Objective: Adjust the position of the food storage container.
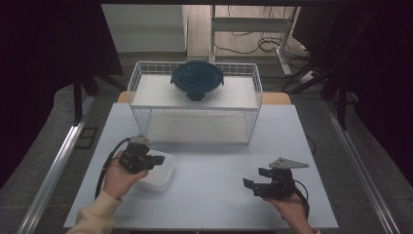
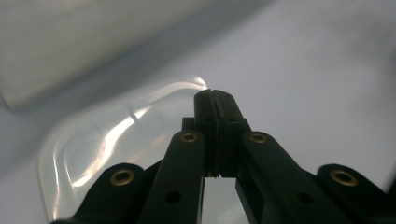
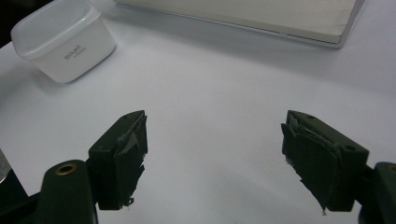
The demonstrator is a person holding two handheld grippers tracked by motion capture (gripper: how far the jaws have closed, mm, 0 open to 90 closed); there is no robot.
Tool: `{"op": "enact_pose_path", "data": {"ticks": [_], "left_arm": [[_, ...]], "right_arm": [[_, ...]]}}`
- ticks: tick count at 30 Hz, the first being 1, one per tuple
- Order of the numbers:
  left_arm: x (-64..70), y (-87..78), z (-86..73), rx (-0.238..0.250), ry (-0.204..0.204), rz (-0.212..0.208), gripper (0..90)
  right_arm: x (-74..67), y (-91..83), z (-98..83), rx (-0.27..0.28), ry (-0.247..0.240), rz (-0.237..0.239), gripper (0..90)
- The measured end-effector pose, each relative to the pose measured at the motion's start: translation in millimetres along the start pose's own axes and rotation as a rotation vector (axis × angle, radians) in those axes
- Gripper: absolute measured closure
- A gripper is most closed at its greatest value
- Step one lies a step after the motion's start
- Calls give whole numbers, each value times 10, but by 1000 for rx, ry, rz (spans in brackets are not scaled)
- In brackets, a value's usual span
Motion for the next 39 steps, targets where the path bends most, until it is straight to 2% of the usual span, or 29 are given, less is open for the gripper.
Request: {"op": "enact_pose_path", "data": {"ticks": [3, 6, 10, 14, 17, 22, 32, 36, 39], "left_arm": [[-111, 189, 148, -29, -12, 7, 898], [-185, 301, 243, -36, -18, 23, 899], [-231, 402, 281, -55, -36, 18, 900], [-236, 469, 225, -132, -34, 13, 900], [-187, 454, 188, -144, -46, -2, 900], [-86, 415, 100, -164, -21, -12, 900], [146, 238, -218, -209, 26, -87, 900], [235, 182, -325, -229, 51, -95, 900], [236, 149, -355, -218, 58, -84, 900]], "right_arm": [[12, 2, -8, -2, 1, -1, 224], [33, 2, -17, -2, 6, -3, 224], [41, -1, -18, 0, 12, -3, 224], [35, -1, -17, 1, 8, -5, 224], [30, -1, -15, 3, 8, -4, 225], [33, 2, -18, 1, 5, -3, 224], [8, -4, -13, 8, -1, 19, 224], [8, 10, -19, 4, 0, 21, 223], [-1, 12, -14, 7, 19, 42, 223]]}}
Point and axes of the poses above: each handheld gripper's, and its own axes: y roughly forward along the jaws, z roughly out of its top, x roughly to its right, the point moved 4 cm from there along y, roughly forward along the jaws, and after that the axes turned 10 degrees about -z, right-handed, at the moved point
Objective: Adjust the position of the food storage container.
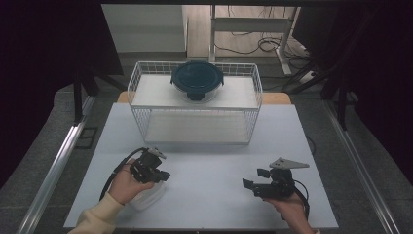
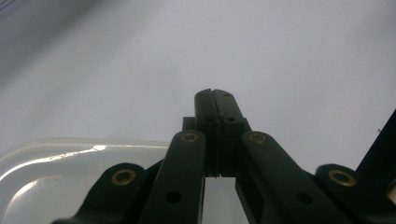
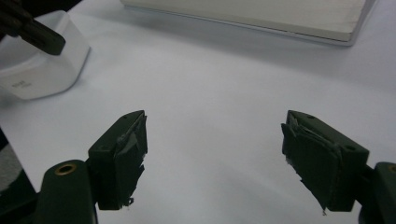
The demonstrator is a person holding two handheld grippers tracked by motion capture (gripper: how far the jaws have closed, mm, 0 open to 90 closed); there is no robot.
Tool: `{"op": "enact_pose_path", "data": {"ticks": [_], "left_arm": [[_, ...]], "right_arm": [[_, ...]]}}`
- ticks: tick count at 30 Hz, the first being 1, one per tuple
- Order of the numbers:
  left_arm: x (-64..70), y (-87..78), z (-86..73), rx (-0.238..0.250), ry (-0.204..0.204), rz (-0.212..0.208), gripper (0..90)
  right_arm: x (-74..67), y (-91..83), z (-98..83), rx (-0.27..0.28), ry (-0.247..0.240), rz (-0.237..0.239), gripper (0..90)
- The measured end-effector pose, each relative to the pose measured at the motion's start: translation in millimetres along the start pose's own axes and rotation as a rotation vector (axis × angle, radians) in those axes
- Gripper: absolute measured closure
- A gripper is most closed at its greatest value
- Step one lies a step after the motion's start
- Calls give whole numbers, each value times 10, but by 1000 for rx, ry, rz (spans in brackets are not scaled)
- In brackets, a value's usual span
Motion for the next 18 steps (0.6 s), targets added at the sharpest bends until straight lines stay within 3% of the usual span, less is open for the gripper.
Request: {"op": "enact_pose_path", "data": {"ticks": [4, 8, 12, 14, 18], "left_arm": [[-67, -206, -60, 89, -30, 55, 900], [-141, -551, -215, 172, -75, 100, 900], [-253, -840, -482, 245, -148, 144, 900], [-319, -922, -626, 271, -186, 146, 899], [-430, -953, -963, 276, -266, 158, 899]], "right_arm": [[4, -9, -1, 2, -1, -3, 223], [-5, -37, 31, 26, 81, 94, 224], [26, -28, 16, 21, 66, 64, 224], [35, -24, 11, 15, 74, 65, 224], [35, -14, 8, 15, 66, 57, 224]]}}
Point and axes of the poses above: each handheld gripper's, and its own axes: y roughly forward along the jaws, z roughly out of its top, x roughly to its right, the point moved 4 cm from there along y, roughly forward along the jaws, and after that the axes turned 10 degrees about -z, right-handed, at the moved point
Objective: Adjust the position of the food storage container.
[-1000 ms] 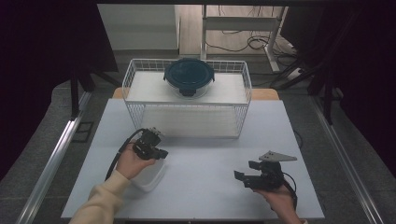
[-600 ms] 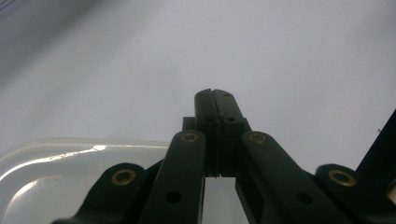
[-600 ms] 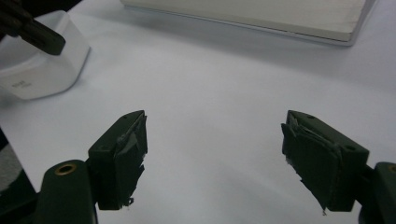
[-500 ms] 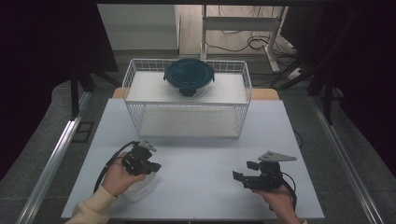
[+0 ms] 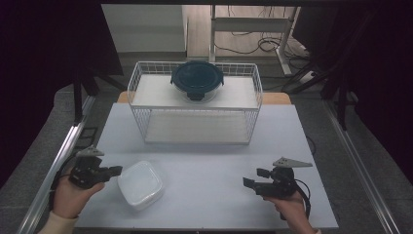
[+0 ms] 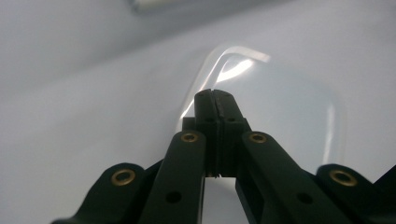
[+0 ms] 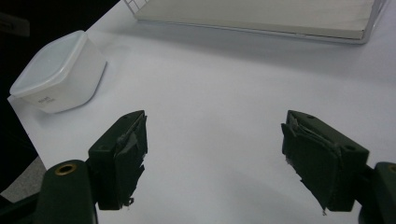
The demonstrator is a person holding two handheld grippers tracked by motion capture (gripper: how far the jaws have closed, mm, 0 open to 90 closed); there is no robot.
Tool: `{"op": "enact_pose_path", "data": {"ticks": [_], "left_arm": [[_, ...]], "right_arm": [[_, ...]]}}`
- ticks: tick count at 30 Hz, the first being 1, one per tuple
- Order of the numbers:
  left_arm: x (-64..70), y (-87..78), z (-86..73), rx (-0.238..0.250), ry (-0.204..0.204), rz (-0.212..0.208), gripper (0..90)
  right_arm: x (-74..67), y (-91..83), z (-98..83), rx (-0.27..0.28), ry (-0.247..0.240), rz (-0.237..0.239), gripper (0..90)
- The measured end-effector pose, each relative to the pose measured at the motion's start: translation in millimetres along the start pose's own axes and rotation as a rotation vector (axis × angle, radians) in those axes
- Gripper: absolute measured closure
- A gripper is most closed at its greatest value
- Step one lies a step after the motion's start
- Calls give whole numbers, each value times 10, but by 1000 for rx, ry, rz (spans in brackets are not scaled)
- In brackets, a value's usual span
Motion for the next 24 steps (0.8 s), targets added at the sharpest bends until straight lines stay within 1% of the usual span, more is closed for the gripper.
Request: {"op": "enact_pose_path", "data": {"ticks": [2, 5, 7, 9, 13, 15, 20, 24], "left_arm": [[-63, -5, -131, -2, -28, 2, 899], [-163, 27, -281, -4, -68, -3, 893], [-220, 87, -357, -17, -96, -8, 893], [-237, 165, -414, -38, -108, -23, 895], [-201, 246, -432, -56, -103, -45, 900], [-178, 264, -426, -66, -97, -38, 900], [-164, 284, -431, -64, -106, -52, 900], [-124, 324, -418, -63, -107, -76, 900]], "right_arm": [[4, -1, 0, -1, -4, -7, 224], [10, 1, -2, -3, -4, -14, 224], [14, 8, -6, -4, -9, -21, 223], [17, 13, -10, -5, -17, -31, 224], [27, 7, -7, -4, -17, -35, 224], [33, 6, -8, -2, -18, -37, 224], [31, -1, -5, 0, -19, -37, 224], [32, -4, -4, 1, -19, -39, 224]]}}
Point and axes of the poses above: each handheld gripper's, and its own axes: y roughly forward along the jaws, z roughly out of its top, x roughly to its right, the point moved 4 cm from there along y, roughly forward along the jaws, and after that the axes turned 10 degrees about -z, right-handed, at the moved point
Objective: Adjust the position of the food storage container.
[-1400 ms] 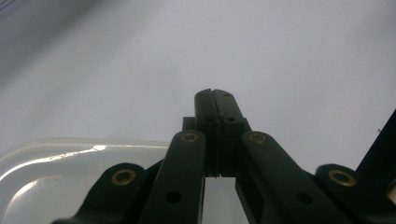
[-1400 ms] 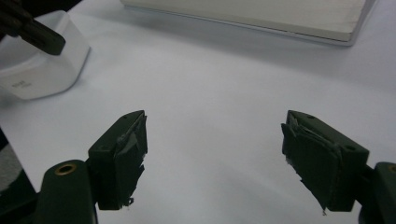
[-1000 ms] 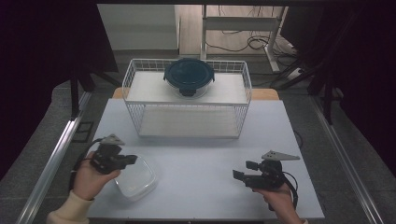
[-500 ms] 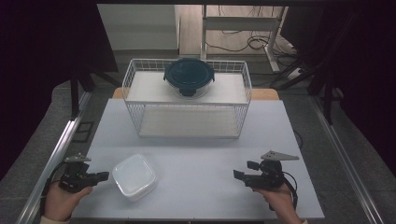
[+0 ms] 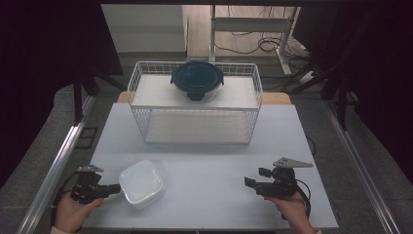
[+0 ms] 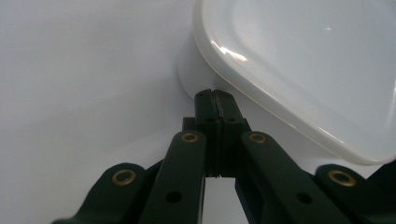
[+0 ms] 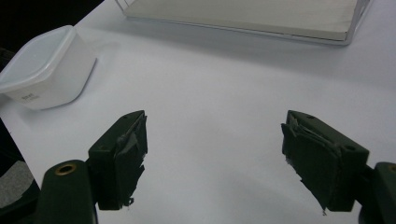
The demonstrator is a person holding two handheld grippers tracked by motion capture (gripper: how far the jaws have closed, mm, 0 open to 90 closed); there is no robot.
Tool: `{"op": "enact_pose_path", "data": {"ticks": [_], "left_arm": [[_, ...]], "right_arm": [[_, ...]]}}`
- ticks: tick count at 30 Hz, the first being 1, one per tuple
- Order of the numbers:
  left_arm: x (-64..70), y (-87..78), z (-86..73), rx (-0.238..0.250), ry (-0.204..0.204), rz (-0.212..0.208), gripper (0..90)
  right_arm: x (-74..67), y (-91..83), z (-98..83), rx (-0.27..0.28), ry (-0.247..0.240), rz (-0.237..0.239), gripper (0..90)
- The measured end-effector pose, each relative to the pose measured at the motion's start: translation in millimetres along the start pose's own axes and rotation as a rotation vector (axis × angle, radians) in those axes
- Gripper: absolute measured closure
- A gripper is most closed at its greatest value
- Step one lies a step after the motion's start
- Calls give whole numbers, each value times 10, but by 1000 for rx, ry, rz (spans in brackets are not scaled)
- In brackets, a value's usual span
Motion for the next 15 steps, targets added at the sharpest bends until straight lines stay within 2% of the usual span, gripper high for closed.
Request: {"op": "enact_pose_path", "data": {"ticks": [8, 15], "left_arm": [[131, 214, 193, -24, 45, -20, 900], [283, 451, 404, -55, 84, -74, 900]], "right_arm": [[-1, -2, 1, -2, 3, -2, 224], [8, 1, -1, -4, 4, -3, 223]]}}
Point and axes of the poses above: each handheld gripper's, and its own axes: y roughly forward along the jaws, z roughly out of its top, x roughly to its right, the point moved 4 cm from there along y, roughly forward along the jaws, and after that the axes turned 10 degrees about -z, right-handed, at the moved point
